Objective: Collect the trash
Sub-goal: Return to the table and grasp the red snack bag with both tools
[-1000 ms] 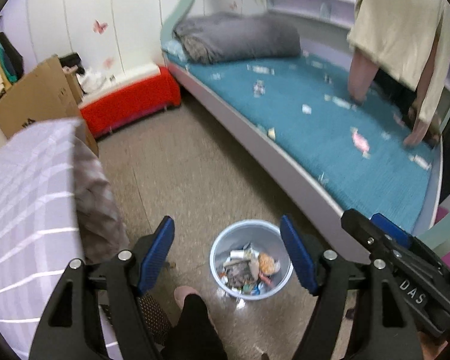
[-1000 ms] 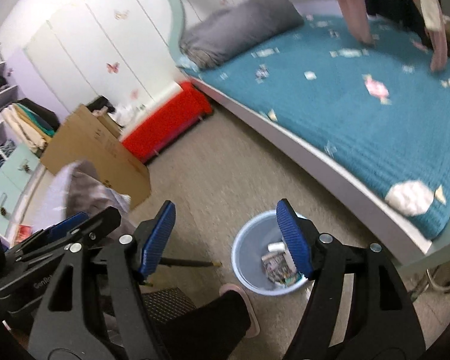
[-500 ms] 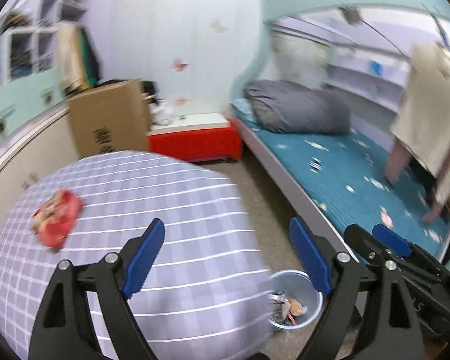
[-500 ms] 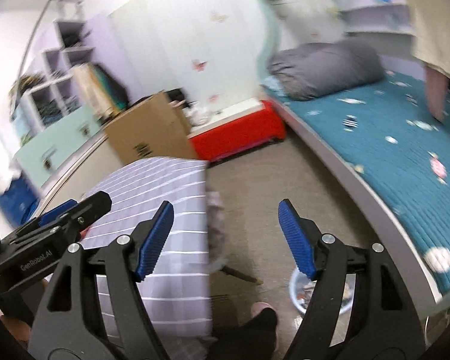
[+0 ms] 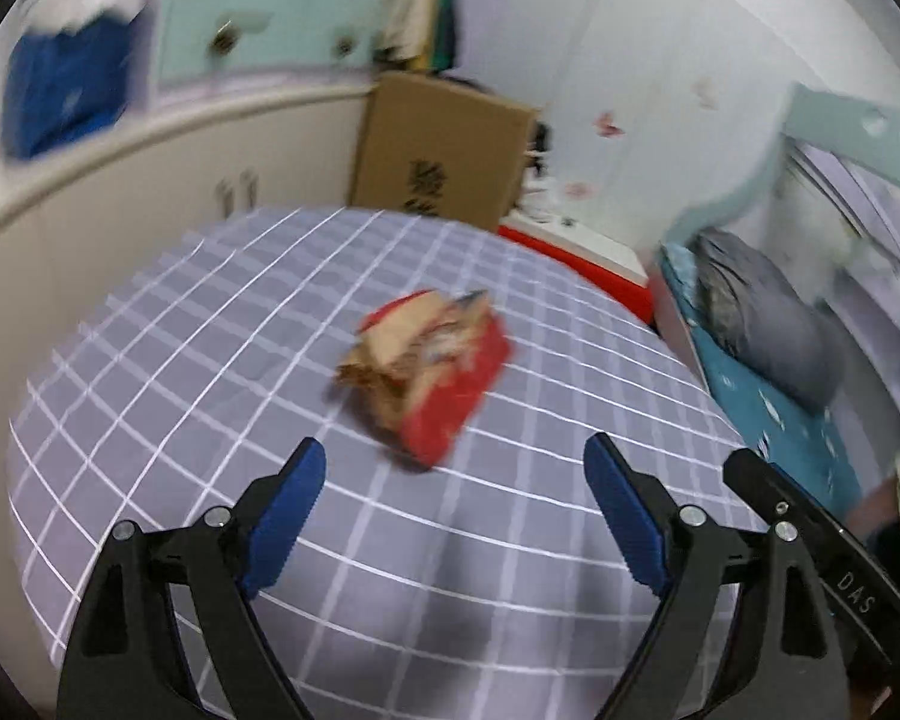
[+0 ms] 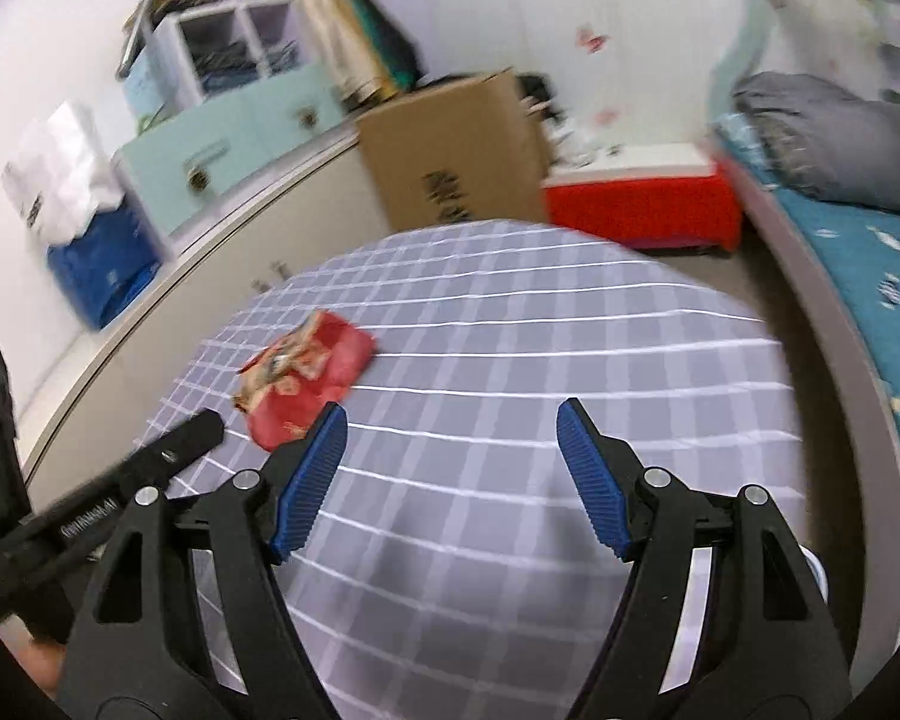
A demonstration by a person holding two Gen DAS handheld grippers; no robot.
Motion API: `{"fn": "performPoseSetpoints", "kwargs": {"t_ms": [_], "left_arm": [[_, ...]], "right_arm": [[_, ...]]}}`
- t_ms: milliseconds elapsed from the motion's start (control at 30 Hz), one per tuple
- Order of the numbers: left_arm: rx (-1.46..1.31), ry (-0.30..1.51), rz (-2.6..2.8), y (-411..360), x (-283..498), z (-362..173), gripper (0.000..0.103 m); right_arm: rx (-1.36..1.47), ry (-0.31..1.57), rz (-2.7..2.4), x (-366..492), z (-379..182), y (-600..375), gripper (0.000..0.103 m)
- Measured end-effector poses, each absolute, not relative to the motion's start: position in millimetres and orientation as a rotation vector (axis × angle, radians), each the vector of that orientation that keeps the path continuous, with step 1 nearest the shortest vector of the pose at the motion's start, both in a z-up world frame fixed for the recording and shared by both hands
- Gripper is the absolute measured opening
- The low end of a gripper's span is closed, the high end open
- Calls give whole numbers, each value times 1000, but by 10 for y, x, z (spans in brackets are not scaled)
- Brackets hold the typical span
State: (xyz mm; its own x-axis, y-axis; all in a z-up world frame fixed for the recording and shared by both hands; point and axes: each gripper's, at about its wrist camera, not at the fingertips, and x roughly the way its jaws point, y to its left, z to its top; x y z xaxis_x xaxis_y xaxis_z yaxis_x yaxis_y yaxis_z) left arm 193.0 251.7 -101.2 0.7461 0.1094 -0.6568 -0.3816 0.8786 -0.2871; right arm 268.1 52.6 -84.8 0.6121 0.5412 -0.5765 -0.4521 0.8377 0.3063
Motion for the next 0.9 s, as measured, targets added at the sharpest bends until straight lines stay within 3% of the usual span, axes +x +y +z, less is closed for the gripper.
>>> {"fn": "performPoseSetpoints", "kwargs": {"t_ms": [267,400,467,900], "left_arm": [[-530,737,326,2789,2275,-1298,83],[-528,773,311,2854,2450,-1391,51],[-541,783,309,2900,2515,-1424,45],[-411,809,317,3028,2714,-1393,45]], "right_arm": [[3,751,712,3256,-933,1136,72],[54,800,794,3547,-1018,1311,72],[84,816,839,3645,-1044,1400,72],[118,907,988,3991,-1208,1928,72]]}}
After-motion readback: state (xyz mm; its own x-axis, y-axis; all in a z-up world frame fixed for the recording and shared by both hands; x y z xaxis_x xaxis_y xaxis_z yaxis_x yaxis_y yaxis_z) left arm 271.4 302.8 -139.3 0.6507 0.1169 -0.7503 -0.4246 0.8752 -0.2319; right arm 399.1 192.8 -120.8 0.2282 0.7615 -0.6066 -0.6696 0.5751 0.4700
